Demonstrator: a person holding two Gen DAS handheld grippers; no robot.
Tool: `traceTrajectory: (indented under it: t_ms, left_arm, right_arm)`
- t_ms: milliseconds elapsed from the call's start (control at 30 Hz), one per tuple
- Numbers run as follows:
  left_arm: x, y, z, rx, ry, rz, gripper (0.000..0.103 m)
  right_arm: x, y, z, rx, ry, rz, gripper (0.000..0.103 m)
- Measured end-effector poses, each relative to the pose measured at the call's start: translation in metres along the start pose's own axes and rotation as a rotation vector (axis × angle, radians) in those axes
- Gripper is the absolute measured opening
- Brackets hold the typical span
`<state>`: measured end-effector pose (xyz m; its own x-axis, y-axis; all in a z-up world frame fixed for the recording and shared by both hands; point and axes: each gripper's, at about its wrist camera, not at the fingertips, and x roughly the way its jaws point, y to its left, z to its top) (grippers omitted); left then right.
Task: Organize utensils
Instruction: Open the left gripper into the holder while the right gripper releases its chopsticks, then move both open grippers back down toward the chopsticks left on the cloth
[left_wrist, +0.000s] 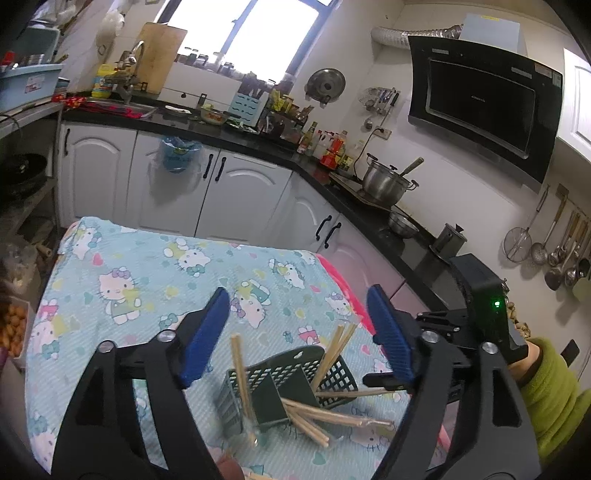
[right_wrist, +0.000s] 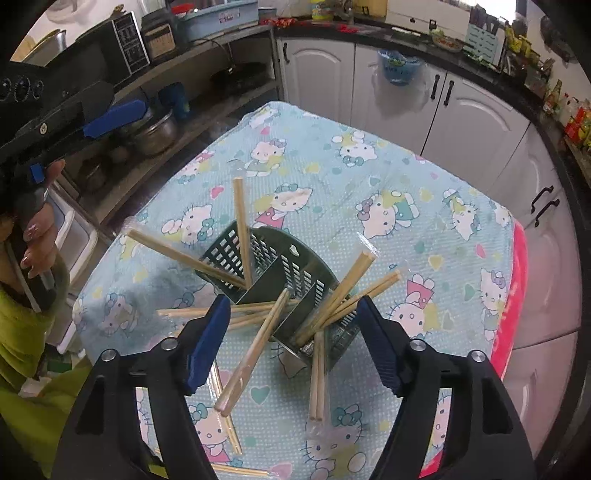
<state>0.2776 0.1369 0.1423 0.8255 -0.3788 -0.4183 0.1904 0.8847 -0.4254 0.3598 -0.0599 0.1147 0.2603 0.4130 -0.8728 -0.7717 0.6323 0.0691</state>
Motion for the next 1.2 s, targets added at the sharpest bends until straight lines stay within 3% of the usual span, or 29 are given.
traceTrajectory:
  t_ms: [67,167,833,1033,1200]
  left_arm:
    - [-0.004,0.0,-0.001,-0.004,0.002,0.003,0.085]
    - [-0.011,-0.001,-0.005,-0.001,0.005,0.016,0.092]
    - [-0.051,-0.013,-0.033,-0.006,-0.02,0.032,0.092]
    - [-0.053,-0.013,-0.048,-0.003,-0.004,0.041,0.092]
    - [-0.053,-0.012,-0.063,-0.005,0.022,0.048,0.092]
  right_arm:
    - [-0.007,0.001,-0.003,0.004,-0.018,-0.001,0.071]
    - [-0.016,0.005,-0.009,0.004,-0.04,-0.007,0.075]
    - [-0.056,0.032,-0.053,0.02,-0.188,-0.039,0.083]
    - [-0.058,0.048,-0.074,0.013,-0.235,-0.11,0.088]
    - [-0.051,0.06,-0.089,0.006,-0.233,-0.114,0.088]
